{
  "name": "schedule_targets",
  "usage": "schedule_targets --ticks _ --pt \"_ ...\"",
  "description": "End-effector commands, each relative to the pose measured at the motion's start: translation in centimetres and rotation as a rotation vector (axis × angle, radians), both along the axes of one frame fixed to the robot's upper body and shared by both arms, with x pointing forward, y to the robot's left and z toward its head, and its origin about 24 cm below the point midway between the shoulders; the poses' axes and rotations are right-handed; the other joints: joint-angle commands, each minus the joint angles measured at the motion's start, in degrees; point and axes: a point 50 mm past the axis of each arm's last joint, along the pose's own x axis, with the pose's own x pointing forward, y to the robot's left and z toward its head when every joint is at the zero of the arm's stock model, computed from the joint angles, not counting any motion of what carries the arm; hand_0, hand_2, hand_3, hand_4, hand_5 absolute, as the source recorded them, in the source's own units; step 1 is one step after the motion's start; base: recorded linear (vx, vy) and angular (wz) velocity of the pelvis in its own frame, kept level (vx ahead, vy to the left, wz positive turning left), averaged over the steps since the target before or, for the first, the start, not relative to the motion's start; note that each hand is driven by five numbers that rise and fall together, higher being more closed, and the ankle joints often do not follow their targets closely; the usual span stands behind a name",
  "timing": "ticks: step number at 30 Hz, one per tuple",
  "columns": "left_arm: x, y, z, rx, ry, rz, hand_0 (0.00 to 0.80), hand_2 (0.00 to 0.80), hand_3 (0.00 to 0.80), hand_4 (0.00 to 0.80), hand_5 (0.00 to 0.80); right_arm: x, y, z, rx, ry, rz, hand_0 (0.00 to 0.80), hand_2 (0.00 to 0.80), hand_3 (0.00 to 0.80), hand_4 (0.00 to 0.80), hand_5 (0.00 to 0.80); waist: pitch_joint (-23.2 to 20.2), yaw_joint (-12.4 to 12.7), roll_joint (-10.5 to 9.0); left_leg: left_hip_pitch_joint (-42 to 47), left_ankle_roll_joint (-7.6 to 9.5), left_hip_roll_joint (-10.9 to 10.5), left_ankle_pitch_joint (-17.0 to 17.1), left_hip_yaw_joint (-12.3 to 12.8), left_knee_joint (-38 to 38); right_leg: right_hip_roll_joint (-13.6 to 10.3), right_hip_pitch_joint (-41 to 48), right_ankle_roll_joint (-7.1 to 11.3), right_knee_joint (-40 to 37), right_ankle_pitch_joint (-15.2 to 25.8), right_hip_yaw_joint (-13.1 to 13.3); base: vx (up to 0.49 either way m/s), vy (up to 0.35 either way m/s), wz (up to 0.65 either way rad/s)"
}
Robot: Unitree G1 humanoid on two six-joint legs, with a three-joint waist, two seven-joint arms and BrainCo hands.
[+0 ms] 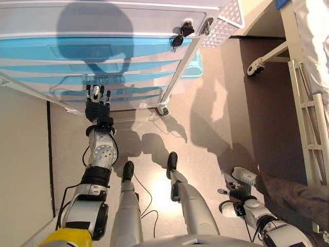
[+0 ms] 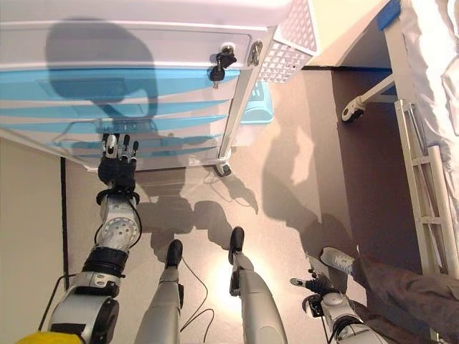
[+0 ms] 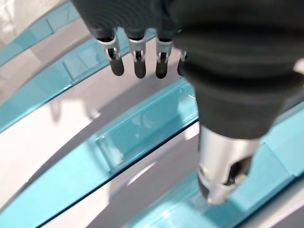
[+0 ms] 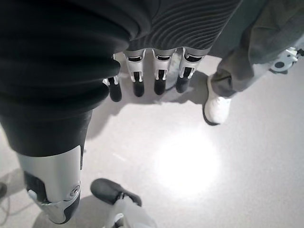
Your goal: Open the drawer and pick up the medicine
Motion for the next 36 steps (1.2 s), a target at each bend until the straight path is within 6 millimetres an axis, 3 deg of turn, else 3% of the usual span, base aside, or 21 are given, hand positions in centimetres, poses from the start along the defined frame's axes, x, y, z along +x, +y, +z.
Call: schedule_targets --ticks 1,13,16,17,18,36 --pt "1.1 0.5 7.2 0.145 -0.246 -0.002 0.0 0.0 0.0 0.0 0.0 -1.5 -1.6 -0.1 -0.063 0.05 0.046 0.0 0.0 0.0 0.0 0.0 -1.79 -0.91 0.33 -3.28 3.79 -2.32 1.71 0.46 -0.07 0.02 1.66 4.42 2.9 -2.6 0.34 0.0 0.0 0.0" --pt "0.7 0.9 8.7 0.191 -0.301 0.014 0.0 0.0 0.0 0.0 0.0 -1.7 -1.7 -0.2 -0.06 0.055 0.048 0.0 0.0 0.0 0.0 0.0 -1.84 -0.65 0.59 -3.43 3.79 -2.59 1.45 0.55 0.57 0.01 1.68 4.29 3.21 -2.61 0.5 0.0 0.0 0.0" --pt "0.6 1.1 8.8 0.195 -0.306 0.023 0.154 0.154 0.154 0.154 0.154 -1.7 -1.7 -0.2 -0.057 0.056 0.048 0.0 0.0 0.0 0.0 0.0 -1.86 -0.65 0.65 -3.36 3.8 -2.6 1.41 0.64 0.61 0.03 1.83 4.3 3.13 -2.57 0.58 0.0 0.0 0.0" --pt "0.5 1.2 8.9 0.197 -0.309 0.028 0.414 0.414 0.414 0.414 0.414 -1.7 -1.7 -0.2 -0.056 0.056 0.05 0.0 0.0 0.0 0.0 0.0 -1.9 -0.68 0.65 -3.36 3.81 -2.59 1.44 0.64 0.58 0.06 1.9 4.28 3.09 -2.56 0.67 0.0 0.0 0.0" --pt "0.5 1.3 9.1 0.199 -0.314 0.037 0.8 0.8 0.8 0.8 0.8 -1.7 -1.7 -0.2 -0.058 0.056 0.049 0.0 0.0 0.0 0.0 0.0 -1.9 -0.7 0.67 -3.31 3.76 -2.52 1.43 0.78 0.56 0.06 1.95 4.31 2.99 -2.52 0.64 0.0 0.0 0.0" --pt "0.0 1.5 8.7 0.186 -0.317 0.051 0.8 0.8 0.8 0.8 0.8 -2.0 -1.7 -0.3 -0.058 0.068 0.041 0.0 0.0 0.0 0.0 0.0 -1.78 -0.57 0.86 -3.67 3.77 -2.61 1.38 0.94 0.8 -0.02 1.79 4.37 2.84 -2.33 0.79 0.0 0.0 0.0"
